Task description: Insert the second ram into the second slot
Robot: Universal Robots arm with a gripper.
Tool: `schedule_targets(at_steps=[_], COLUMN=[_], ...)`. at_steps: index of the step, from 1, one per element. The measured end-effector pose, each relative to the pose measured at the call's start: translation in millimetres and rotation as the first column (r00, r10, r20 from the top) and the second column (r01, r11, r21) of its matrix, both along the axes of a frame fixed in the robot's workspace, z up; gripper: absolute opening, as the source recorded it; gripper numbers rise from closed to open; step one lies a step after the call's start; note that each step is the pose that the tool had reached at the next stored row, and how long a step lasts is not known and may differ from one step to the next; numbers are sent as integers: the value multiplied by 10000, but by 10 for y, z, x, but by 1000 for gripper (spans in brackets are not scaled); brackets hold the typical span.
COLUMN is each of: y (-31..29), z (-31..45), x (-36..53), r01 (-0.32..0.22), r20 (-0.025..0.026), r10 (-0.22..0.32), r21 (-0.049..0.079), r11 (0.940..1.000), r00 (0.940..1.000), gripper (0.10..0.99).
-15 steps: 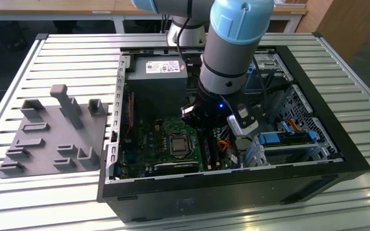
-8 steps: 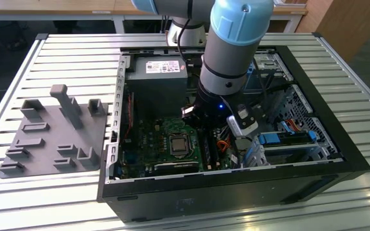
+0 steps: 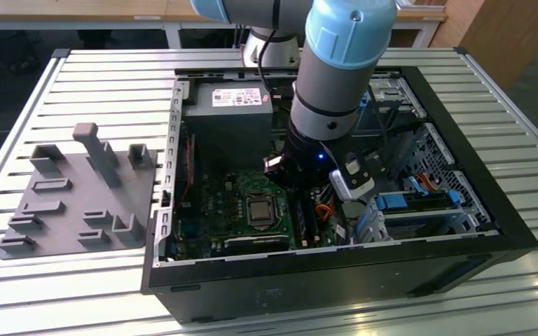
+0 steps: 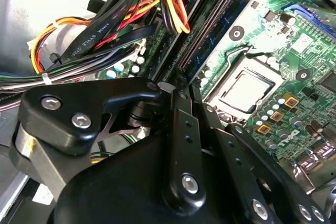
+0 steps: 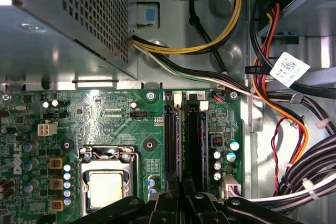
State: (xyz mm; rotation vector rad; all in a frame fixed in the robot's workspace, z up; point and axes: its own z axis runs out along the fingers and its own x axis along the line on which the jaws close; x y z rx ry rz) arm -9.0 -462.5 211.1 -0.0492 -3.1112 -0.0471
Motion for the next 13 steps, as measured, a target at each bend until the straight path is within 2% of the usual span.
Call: schedule_targets(at_steps=[13], y=[1], z=[-1], x=[2], r01=[0], r20=[1], r10=[0], r21=[4], r11=[10000], r00=[10000], gripper=[137])
